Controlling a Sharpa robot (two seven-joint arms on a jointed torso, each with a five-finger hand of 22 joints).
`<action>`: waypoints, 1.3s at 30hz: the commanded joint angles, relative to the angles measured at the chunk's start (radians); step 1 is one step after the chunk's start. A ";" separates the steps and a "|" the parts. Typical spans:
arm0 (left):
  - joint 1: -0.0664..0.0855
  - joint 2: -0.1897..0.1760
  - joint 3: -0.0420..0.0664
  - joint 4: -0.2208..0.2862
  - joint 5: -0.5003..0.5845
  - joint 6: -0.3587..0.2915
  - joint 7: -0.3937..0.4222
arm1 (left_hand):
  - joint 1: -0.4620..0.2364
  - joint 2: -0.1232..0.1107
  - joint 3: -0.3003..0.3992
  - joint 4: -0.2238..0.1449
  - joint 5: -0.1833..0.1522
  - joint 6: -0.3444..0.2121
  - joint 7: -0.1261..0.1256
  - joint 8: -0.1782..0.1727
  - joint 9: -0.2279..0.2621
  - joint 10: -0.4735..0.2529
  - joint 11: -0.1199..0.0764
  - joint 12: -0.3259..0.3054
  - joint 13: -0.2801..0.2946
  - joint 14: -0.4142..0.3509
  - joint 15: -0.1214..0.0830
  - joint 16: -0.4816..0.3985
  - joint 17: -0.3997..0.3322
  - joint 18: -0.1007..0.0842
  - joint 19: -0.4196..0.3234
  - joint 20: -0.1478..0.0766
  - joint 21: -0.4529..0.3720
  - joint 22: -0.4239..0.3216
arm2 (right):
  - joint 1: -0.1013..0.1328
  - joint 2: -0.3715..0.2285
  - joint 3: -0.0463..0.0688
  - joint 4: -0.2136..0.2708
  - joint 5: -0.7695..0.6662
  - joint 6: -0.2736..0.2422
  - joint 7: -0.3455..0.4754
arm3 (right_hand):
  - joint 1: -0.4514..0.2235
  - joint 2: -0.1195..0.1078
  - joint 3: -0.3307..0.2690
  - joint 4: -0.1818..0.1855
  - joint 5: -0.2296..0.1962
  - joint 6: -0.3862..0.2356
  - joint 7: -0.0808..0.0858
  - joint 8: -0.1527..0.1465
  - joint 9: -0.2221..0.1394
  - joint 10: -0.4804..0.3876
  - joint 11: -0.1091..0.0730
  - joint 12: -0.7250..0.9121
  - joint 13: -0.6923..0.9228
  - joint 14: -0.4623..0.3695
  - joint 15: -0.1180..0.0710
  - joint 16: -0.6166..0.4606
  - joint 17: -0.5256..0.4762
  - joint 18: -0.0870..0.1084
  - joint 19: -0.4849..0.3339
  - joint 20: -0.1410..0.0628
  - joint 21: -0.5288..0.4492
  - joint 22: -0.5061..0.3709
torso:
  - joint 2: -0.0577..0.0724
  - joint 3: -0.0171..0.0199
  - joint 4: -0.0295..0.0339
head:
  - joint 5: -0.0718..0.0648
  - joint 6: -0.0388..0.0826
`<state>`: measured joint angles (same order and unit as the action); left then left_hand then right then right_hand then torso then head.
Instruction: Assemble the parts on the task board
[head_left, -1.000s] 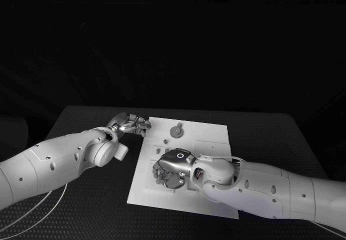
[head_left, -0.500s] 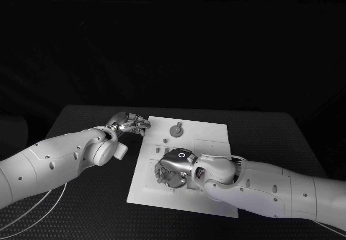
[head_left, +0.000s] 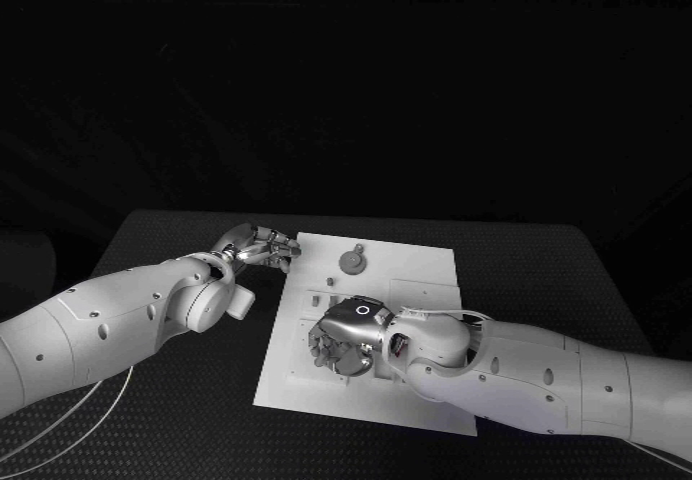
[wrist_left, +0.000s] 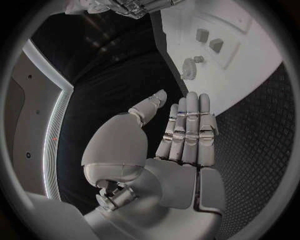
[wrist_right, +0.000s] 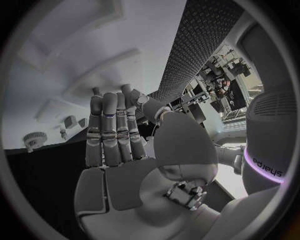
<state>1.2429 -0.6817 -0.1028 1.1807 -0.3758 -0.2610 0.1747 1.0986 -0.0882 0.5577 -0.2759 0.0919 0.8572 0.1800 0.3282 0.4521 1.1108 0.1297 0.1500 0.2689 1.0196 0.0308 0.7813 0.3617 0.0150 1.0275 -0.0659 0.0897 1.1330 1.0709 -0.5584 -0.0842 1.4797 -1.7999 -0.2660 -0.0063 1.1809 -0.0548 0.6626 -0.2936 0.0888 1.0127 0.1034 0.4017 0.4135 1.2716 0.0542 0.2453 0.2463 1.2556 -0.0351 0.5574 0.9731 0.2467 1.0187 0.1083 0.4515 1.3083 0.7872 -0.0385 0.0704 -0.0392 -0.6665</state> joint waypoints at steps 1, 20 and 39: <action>0.002 0.001 0.001 0.003 0.005 0.008 0.011 | -0.009 0.004 -0.006 -0.002 0.001 -0.009 0.001 0.006 -0.001 -0.008 0.001 0.000 -0.001 0.006 0.002 -0.007 0.002 -0.001 0.005 0.000 -0.005 -0.001 | -0.001 0.004 -0.002 -0.011 0.031 0.056 0.009 | -0.016 -0.024 -0.010 0.001 0.006 -0.013 0.014 -0.009 0.043 -0.016 0.011 -0.013 -0.004 -0.016 0.002 0.002 -0.004 0.014 -0.013 0.002 0.005 0.024 | 0.000 -0.0008 -0.0004 | -0.002 -0.001; 0.002 0.000 0.001 0.003 0.005 0.006 0.010 | -0.009 0.003 -0.006 -0.003 0.001 -0.009 0.001 0.006 -0.002 -0.008 0.001 0.001 -0.001 0.007 0.002 -0.008 0.003 -0.001 0.006 0.000 -0.005 0.000 | -0.001 0.014 -0.002 -0.014 0.058 0.054 0.030 | -0.081 -0.092 -0.018 0.015 0.007 -0.078 0.043 -0.055 0.029 -0.090 0.041 -0.058 -0.013 -0.031 0.023 0.010 -0.014 0.015 -0.022 0.008 0.020 0.023 | 0.000 -0.0001 -0.0001 | -0.004 -0.002; 0.002 0.000 0.001 0.003 0.005 0.007 0.008 | -0.009 0.003 -0.006 -0.003 0.001 -0.009 0.001 0.007 -0.002 -0.009 0.001 0.001 -0.001 0.007 0.002 -0.009 0.005 -0.001 0.006 0.000 -0.006 0.000 | -0.001 -0.001 -0.002 -0.003 0.075 -0.010 0.019 | -0.085 -0.111 -0.013 0.014 0.007 -0.100 0.053 -0.070 0.025 -0.111 0.047 -0.066 -0.007 -0.038 0.028 0.023 -0.020 0.015 -0.028 0.007 0.032 0.023 | 0.000 0.0001 0.0000 | -0.006 0.001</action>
<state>1.2430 -0.6826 -0.1028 1.1810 -0.3756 -0.2614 0.1748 1.0986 -0.0882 0.5549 -0.2787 0.0919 0.8536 0.1835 0.3282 0.4513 1.1109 0.1295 0.1500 0.2689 1.0196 0.0308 0.7774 0.3649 0.0149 1.0275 -0.0659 0.0898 1.1330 1.0725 -0.5529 -0.0844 1.4765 -1.7358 -0.2561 0.0152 1.0941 -0.1593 0.6485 -0.2830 0.0892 0.9194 0.1530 0.3340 0.4400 1.1660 0.0983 0.1829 0.2409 1.2174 -0.0108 0.5754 0.9541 0.2586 0.9944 0.1146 0.4777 1.3081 0.7870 -0.0383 0.0706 -0.0439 -0.6665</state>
